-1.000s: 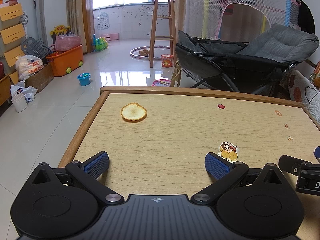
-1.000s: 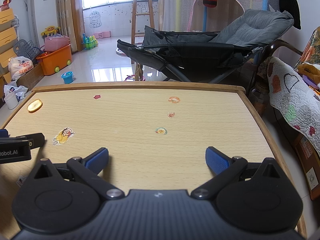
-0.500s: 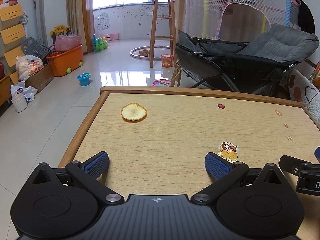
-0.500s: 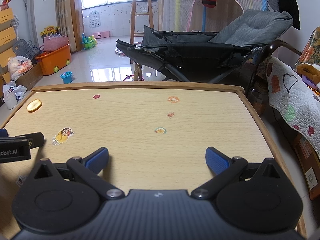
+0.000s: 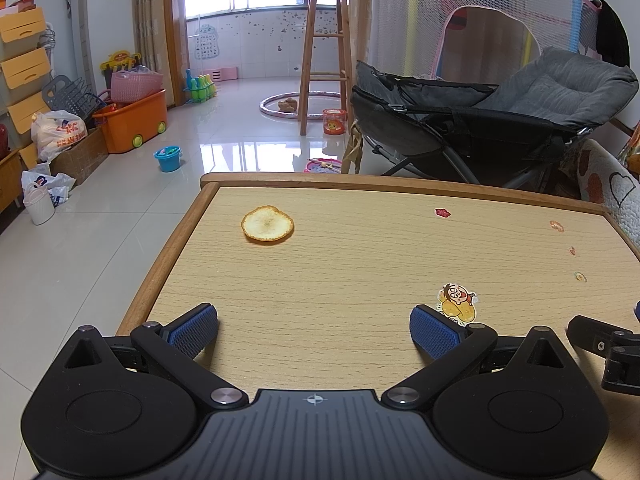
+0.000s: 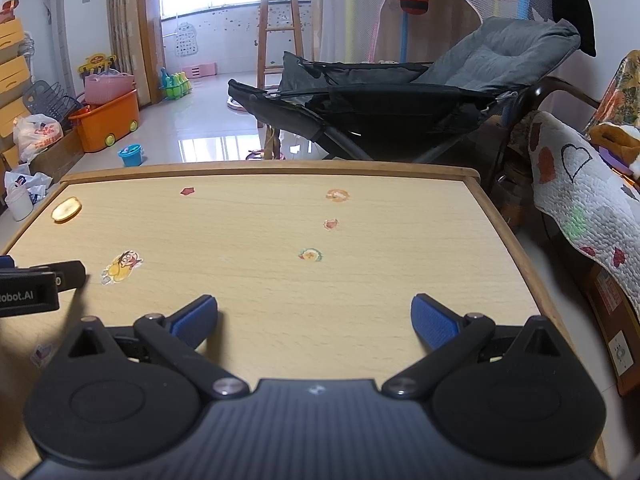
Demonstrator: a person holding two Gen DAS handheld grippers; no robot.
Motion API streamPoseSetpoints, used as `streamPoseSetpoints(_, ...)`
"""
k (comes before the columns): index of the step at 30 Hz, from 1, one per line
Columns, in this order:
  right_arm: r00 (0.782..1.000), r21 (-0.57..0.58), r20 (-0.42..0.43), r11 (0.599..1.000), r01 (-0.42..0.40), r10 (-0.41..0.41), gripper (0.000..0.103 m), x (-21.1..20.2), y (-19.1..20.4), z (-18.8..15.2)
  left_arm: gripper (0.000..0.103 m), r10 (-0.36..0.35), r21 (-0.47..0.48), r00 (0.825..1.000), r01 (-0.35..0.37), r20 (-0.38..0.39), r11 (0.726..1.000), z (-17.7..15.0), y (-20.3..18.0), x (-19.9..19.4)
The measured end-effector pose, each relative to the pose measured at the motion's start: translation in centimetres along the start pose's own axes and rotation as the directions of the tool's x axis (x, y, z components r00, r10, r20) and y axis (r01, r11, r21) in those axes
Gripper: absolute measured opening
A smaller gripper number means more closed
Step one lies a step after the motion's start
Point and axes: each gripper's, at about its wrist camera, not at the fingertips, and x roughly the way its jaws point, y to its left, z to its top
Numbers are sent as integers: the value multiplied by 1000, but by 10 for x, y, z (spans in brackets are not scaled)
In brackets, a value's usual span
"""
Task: Fold clothes
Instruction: 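Swing the right gripper toward the orange wicker basket with floral cloth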
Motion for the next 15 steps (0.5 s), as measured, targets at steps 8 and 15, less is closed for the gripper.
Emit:
streamPoseSetpoints(8, 1000, 6, 3, 1000, 7, -7, 103, -3, -7, -2, 103, 0, 0, 1000, 0, 0, 1000, -1, 0, 0)
streamPoseSetpoints(15, 1000, 107, -15, 994, 9, -8, 103, -15, -25, -4, 103, 0, 0, 1000, 0, 0, 1000, -1, 0, 1)
